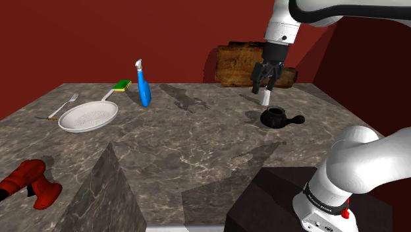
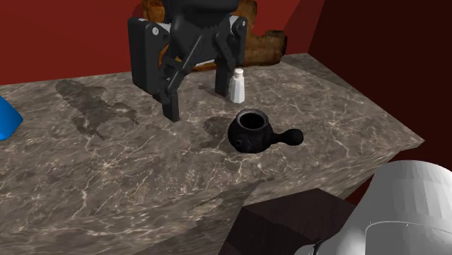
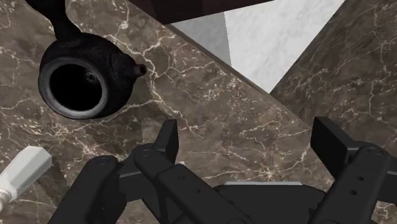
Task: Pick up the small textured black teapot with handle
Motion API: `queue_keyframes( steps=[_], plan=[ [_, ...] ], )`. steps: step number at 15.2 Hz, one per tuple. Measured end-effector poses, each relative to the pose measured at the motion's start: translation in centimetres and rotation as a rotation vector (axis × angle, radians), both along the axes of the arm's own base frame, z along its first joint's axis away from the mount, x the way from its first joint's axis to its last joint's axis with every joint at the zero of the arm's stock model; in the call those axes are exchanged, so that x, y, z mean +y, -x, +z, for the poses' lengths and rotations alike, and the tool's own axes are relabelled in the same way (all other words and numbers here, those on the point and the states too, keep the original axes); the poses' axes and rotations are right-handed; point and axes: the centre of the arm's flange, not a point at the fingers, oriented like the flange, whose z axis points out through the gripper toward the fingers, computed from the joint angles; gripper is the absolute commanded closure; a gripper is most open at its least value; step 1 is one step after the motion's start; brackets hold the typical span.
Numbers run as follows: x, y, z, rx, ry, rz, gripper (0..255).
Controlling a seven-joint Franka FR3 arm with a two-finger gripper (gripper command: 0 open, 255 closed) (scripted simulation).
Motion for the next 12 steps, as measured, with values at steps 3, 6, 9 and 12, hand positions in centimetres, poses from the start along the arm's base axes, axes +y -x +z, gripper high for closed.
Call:
queue_keyframes(
  steps=[3,6,9,12],
  plan=[
    [-0.4,0.4,-1.3,0.014,0.030,0.013,0],
    [-1.3,0.8,-3.8,0.048,0.099,0.042,0],
    [-2.6,1.4,-6.3,0.085,0.174,0.074,0],
    [-4.1,2.7,-9.3,0.121,0.249,0.107,0]
  ],
)
